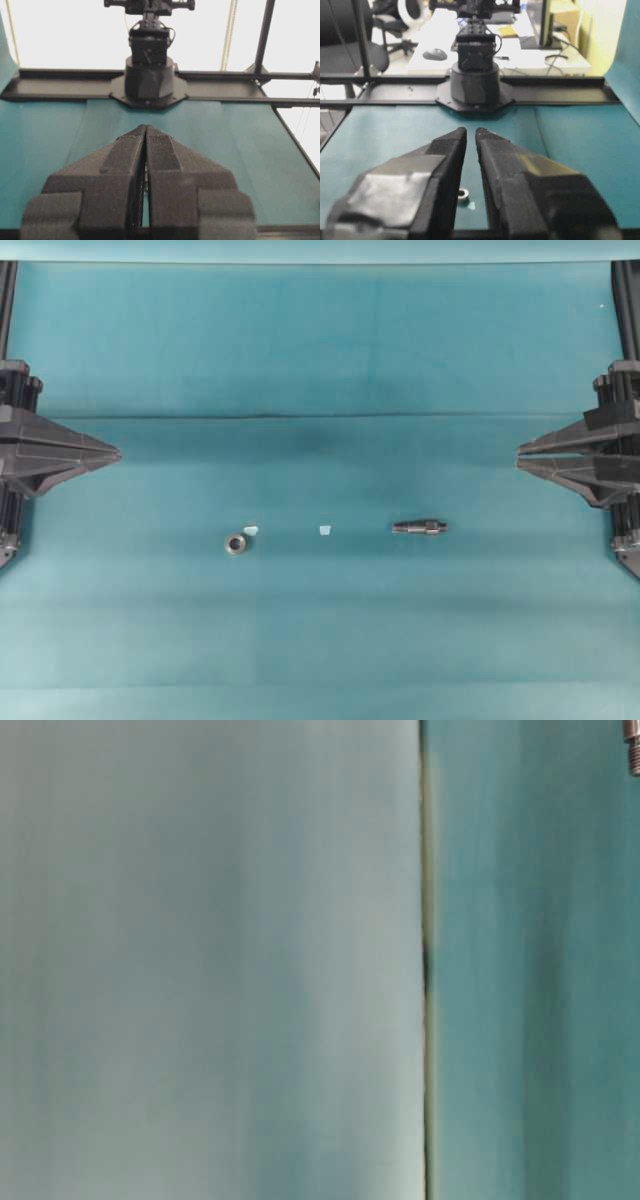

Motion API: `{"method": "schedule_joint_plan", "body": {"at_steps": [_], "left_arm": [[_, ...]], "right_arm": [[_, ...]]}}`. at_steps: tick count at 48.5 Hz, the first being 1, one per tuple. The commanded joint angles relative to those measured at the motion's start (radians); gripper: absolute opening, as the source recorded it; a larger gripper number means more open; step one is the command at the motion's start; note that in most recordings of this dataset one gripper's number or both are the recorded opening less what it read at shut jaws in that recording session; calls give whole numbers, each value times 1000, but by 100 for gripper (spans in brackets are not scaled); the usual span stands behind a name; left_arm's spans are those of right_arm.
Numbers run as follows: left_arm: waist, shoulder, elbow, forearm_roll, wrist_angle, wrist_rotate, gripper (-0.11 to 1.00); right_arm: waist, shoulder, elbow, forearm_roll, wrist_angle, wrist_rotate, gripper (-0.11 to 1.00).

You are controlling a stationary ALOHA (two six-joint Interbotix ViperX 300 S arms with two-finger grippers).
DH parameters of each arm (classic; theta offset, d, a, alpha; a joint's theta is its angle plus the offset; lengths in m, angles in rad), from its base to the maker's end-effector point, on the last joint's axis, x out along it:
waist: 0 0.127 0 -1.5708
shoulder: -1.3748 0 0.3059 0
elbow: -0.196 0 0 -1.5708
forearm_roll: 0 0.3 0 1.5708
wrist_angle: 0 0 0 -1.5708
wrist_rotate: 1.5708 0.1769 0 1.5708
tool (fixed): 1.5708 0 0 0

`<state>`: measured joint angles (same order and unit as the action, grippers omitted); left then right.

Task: Insert the washer onto the shaft with both hands.
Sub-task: 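Move left gripper over the silver washer and right gripper over the shaft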

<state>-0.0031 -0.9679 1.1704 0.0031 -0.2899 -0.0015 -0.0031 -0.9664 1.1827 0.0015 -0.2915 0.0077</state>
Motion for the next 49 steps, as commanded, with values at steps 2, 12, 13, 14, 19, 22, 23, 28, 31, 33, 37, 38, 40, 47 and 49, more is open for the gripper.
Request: {"method": "schedule_joint_plan", "body": {"at_steps": [2,12,13,14,19,22,23,28,31,33,37,38,40,47,49], "left_arm": [[2,38,-44,9,21,-34,2],[0,103,-103,9,103,-66,2],[2,109,-109,9,114,-67,2],[2,117,-114,9,124,-69,2],[0,169,-143,9,175,-72,2],[-2,201,-158,9,199,-72,2],[-2,212,-163,9,209,-72,2],[-8,270,-186,9,256,-72,2],[-17,305,-199,9,288,-74,2],[-25,327,-212,9,308,-77,2],[-40,371,-241,9,347,-92,2],[-41,390,-252,9,360,-104,2],[-41,413,-267,9,382,-123,2],[-41,500,-319,11,468,-153,2],[-41,523,-334,11,491,-153,2]], "right_arm": [[-6,17,-21,17,3,6,0],[-20,52,-41,80,140,72,-9],[-20,55,-44,80,156,80,-9],[-18,60,-46,80,172,87,-9],[-20,84,-61,80,241,121,-9],[-20,106,-77,80,285,143,-9],[-20,112,-81,80,299,147,-9],[-18,150,-109,80,364,173,-9],[-12,176,-129,80,396,184,-9],[-9,196,-146,80,416,189,-9],[-2,239,-167,80,460,192,-9],[0,250,-170,80,472,192,-9],[2,272,-179,80,495,192,-9],[3,370,-210,80,571,190,-9],[5,397,-225,80,591,189,-9]]}}
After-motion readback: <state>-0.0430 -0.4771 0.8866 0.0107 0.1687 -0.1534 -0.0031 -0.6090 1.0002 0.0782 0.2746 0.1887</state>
